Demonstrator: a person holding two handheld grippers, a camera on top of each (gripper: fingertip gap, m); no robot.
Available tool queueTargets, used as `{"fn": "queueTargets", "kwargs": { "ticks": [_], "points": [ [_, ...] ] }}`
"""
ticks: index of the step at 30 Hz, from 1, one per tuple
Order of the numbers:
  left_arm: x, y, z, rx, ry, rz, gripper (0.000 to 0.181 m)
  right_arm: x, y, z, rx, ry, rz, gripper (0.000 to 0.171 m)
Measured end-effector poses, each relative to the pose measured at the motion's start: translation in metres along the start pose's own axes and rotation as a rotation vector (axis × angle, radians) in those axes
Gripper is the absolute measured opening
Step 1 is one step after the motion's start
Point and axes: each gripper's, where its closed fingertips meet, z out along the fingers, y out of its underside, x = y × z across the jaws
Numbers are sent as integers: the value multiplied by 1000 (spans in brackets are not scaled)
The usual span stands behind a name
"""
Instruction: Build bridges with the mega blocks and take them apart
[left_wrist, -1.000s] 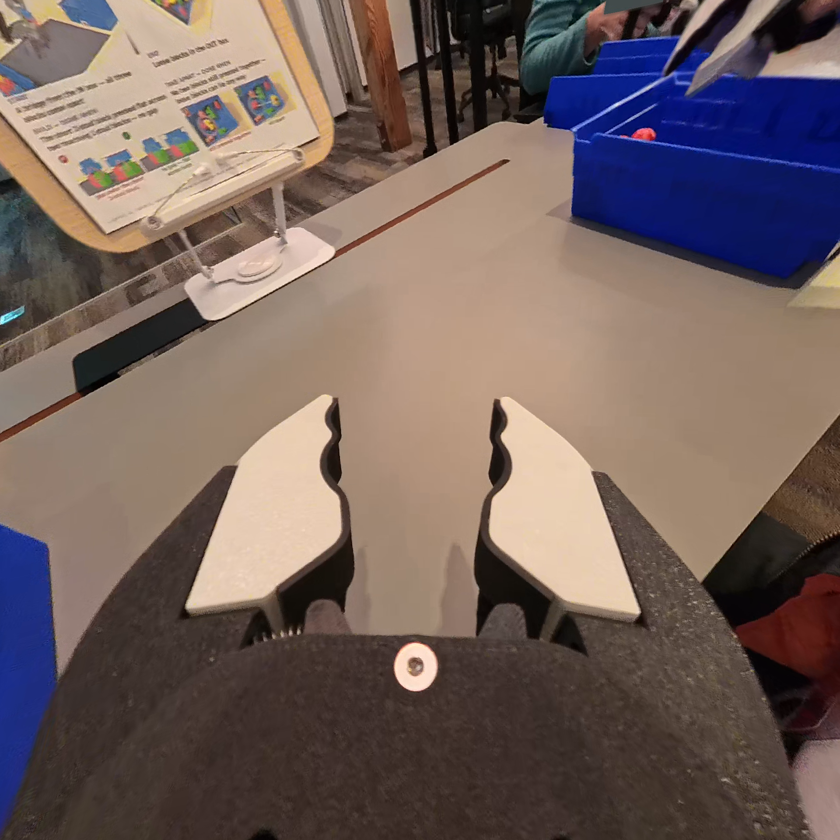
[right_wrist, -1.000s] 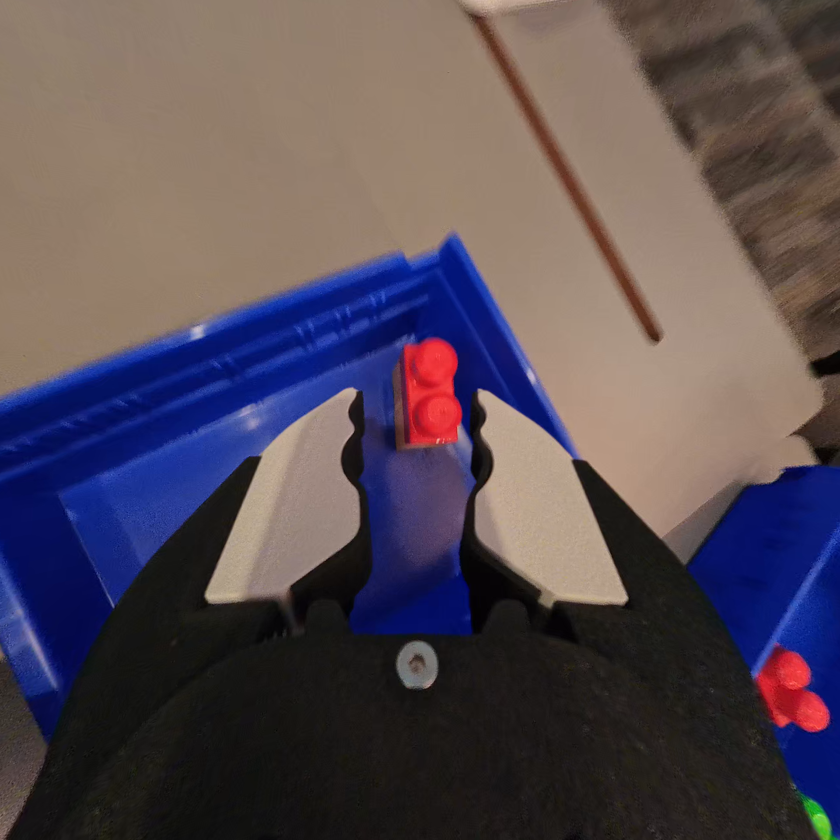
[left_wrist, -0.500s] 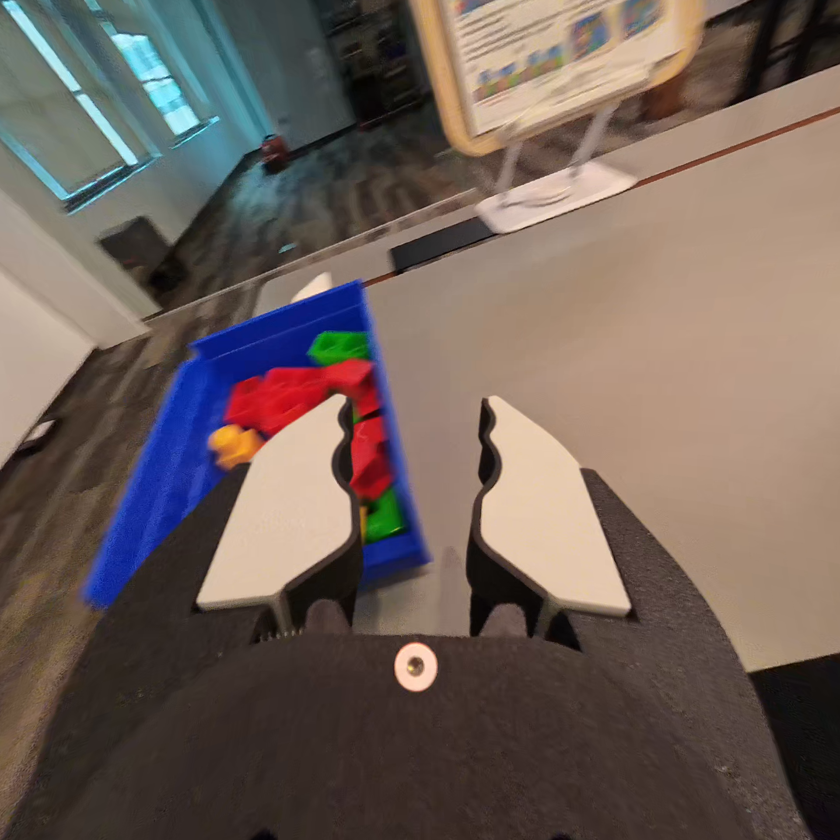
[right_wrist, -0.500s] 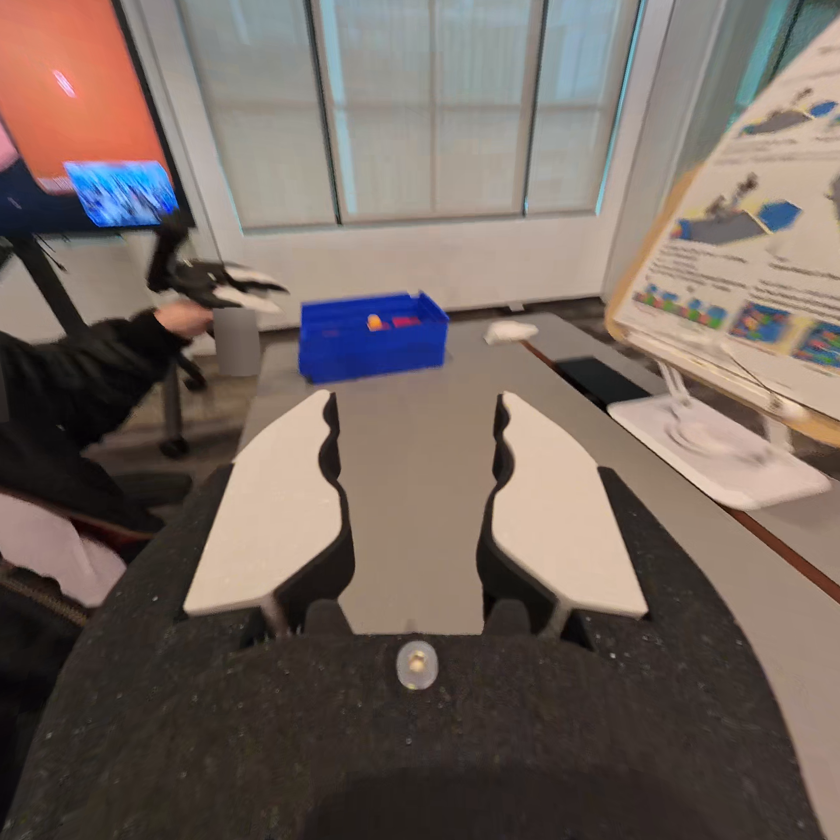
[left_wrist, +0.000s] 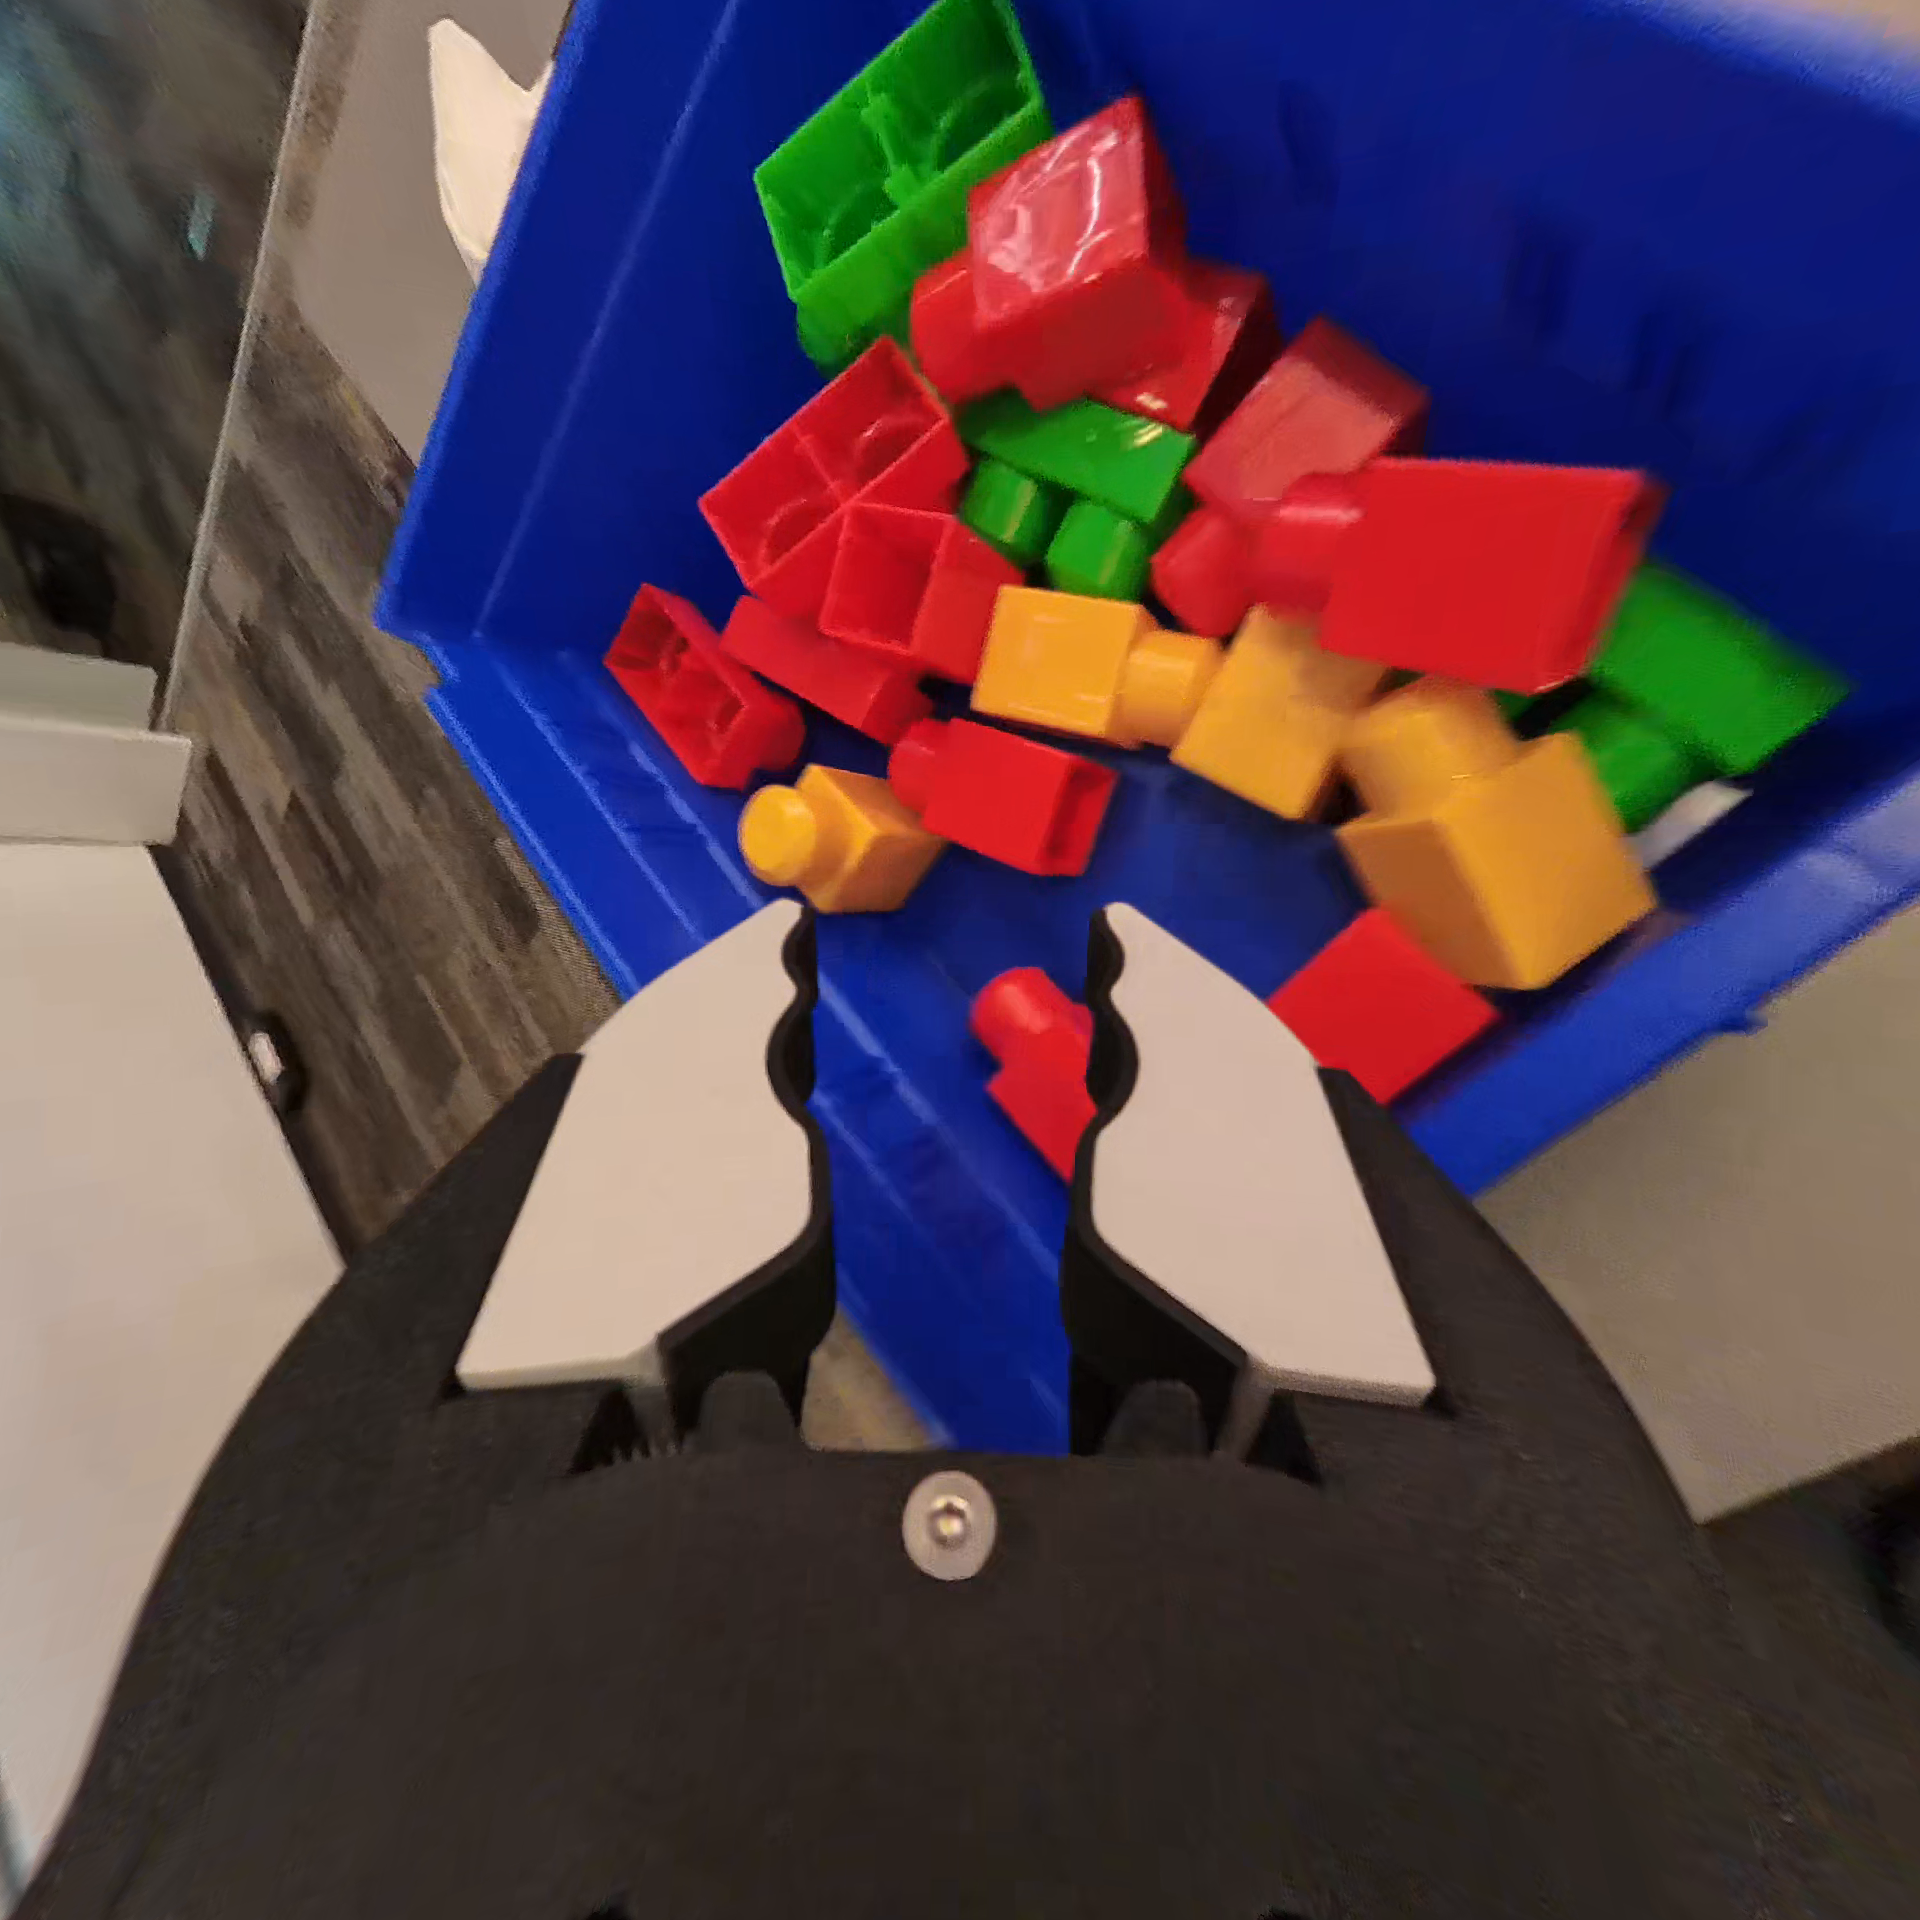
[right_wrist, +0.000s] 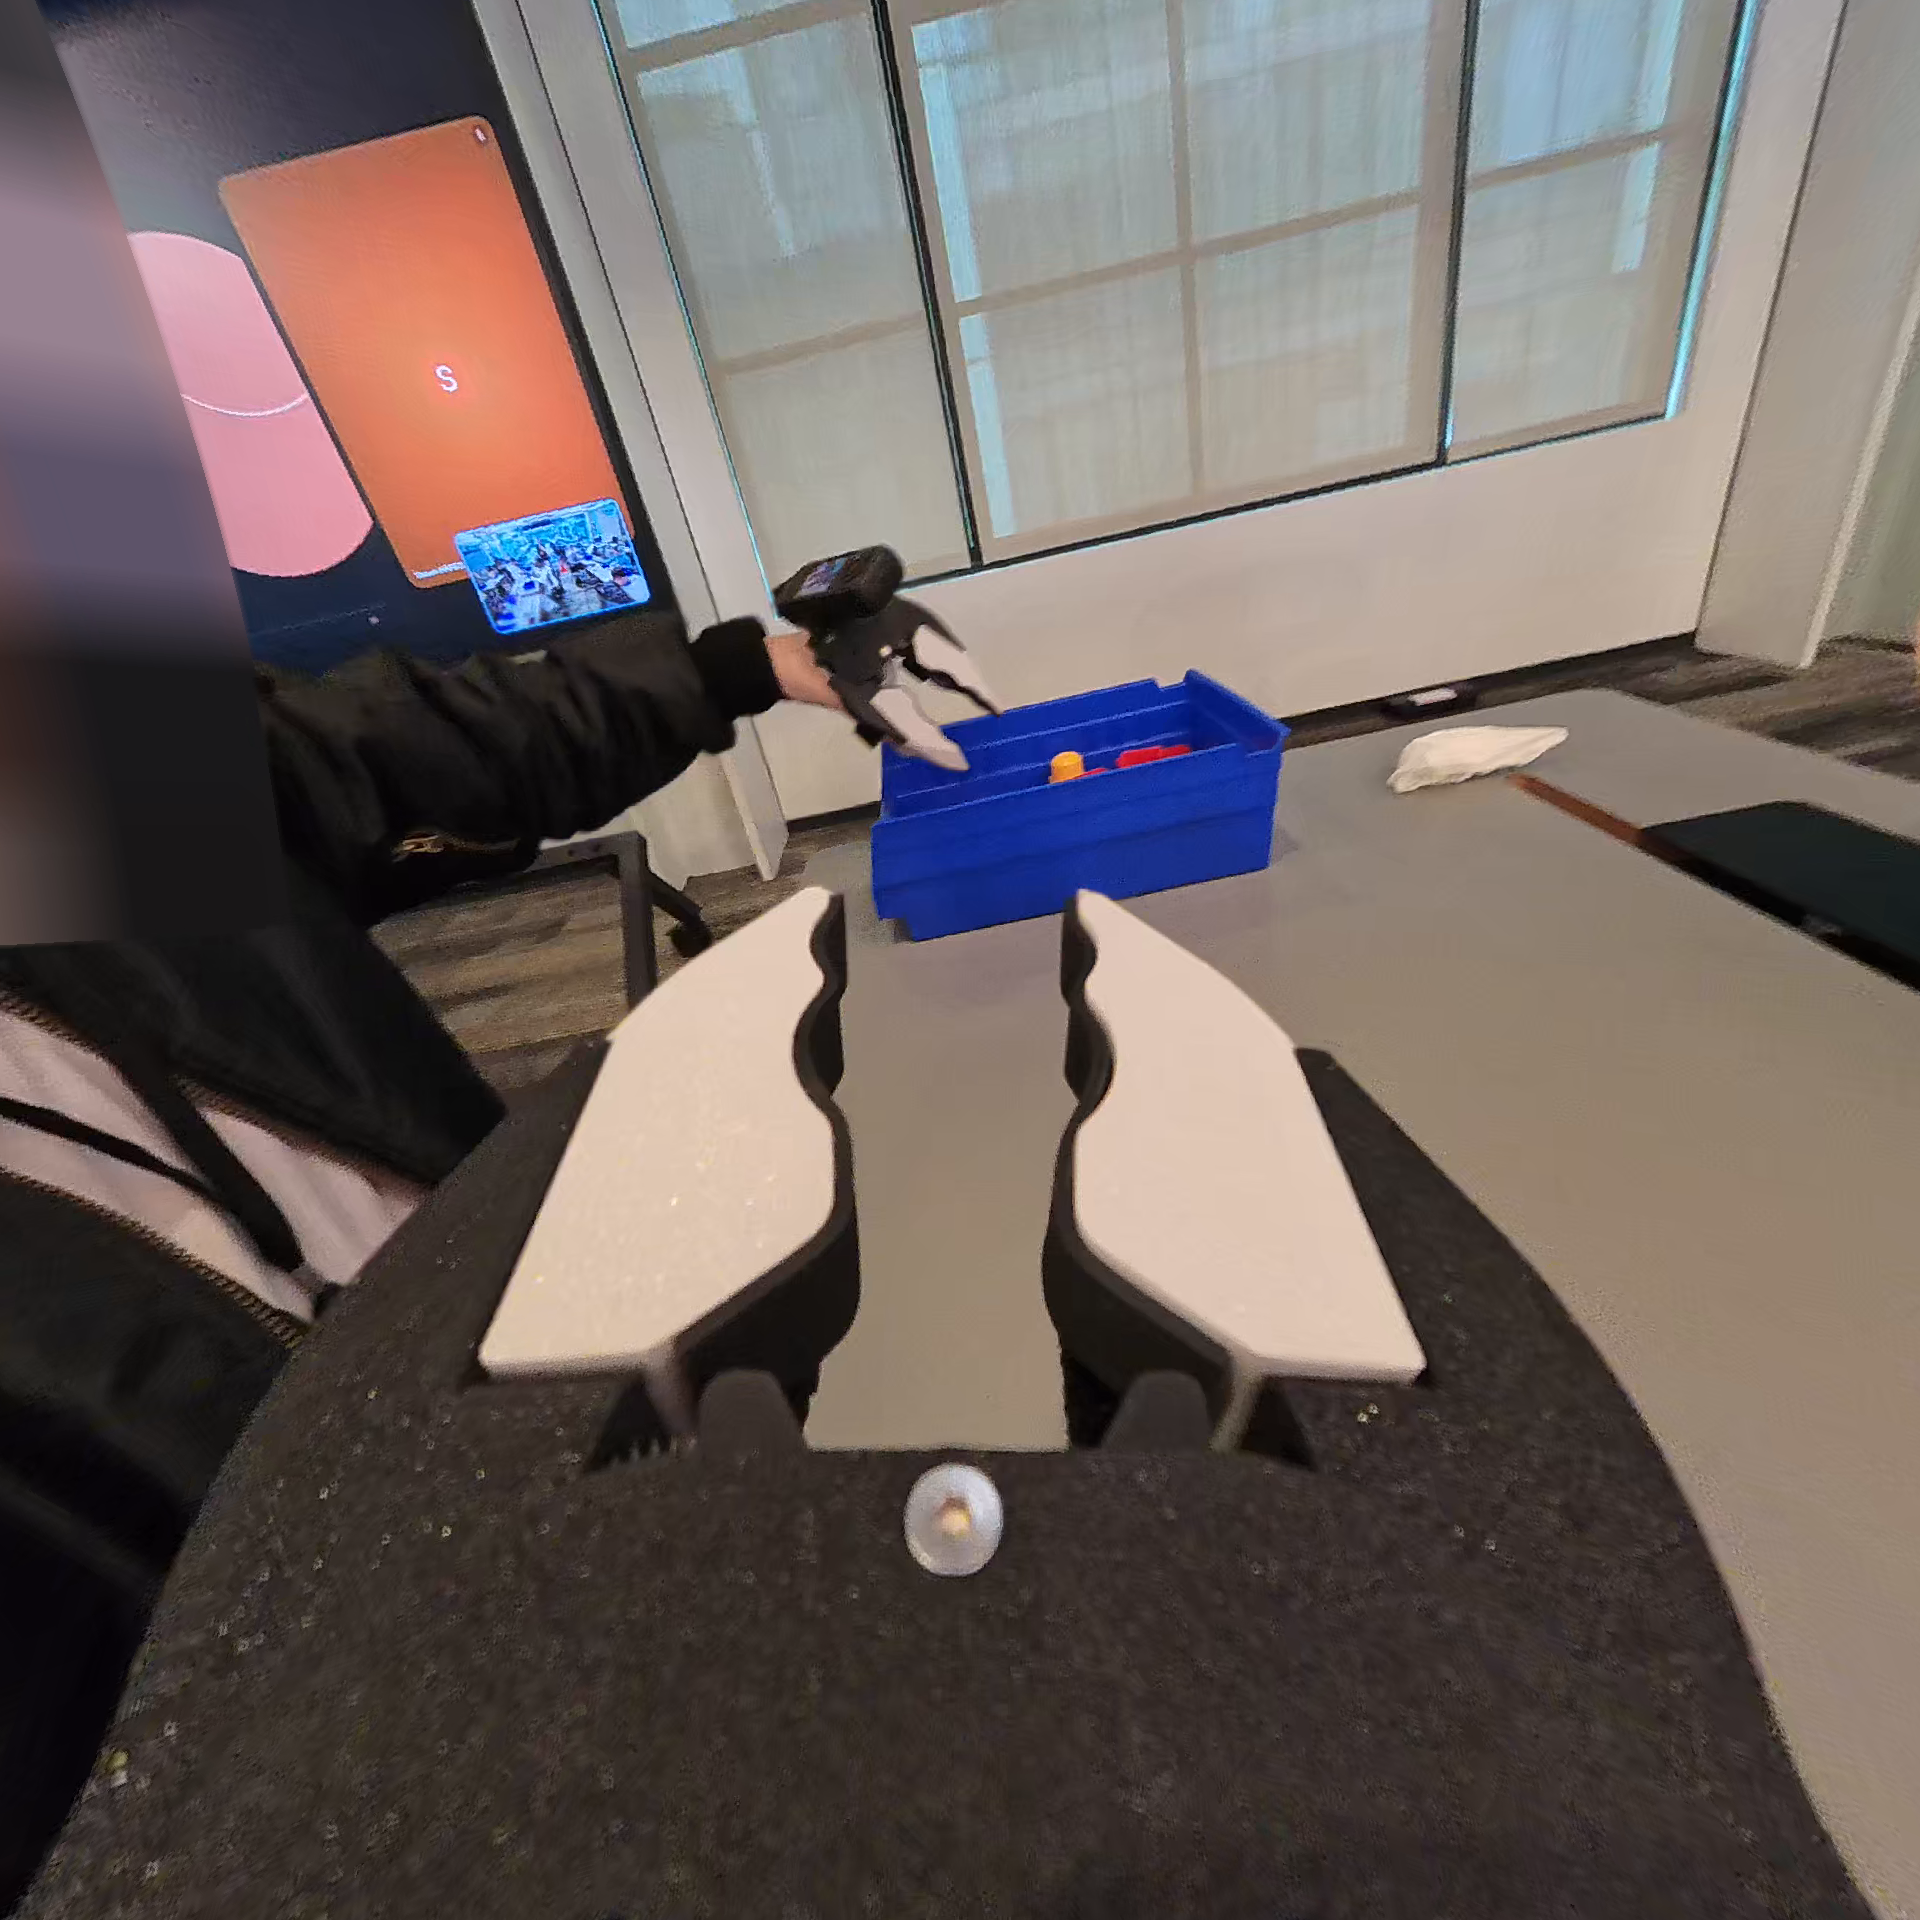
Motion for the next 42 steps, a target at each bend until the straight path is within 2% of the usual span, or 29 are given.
{"fn": "queueTargets", "kwargs": {
  "ticks": [4,8,9,14,17,26,32,34,35,42],
  "points": [
    [-21,-7,21,-9,83,179,48,-4,11,1,-35,14,28,38],
    [-30,11,52,-135,138,347,49,-6,14,-5,-45,45,45,38],
    [-33,16,58,-160,149,371,43,-6,13,-6,-37,53,48,38],
    [-39,12,78,-141,208,392,50,-2,13,-10,-16,81,66,37],
    [-41,14,82,-189,242,442,53,3,16,-8,-18,82,82,37],
    [-32,27,88,-372,305,604,48,7,27,8,-26,5,136,36],
    [-25,39,97,-510,356,640,48,6,33,8,-18,-25,170,35],
    [-25,41,99,-534,356,649,46,5,34,6,-22,-29,170,34],
    [-24,42,99,-546,364,644,39,4,34,5,-21,-30,171,34],
    [-35,37,85,-557,284,649,38,-2,30,-5,7,-48,174,32]
  ]
}}
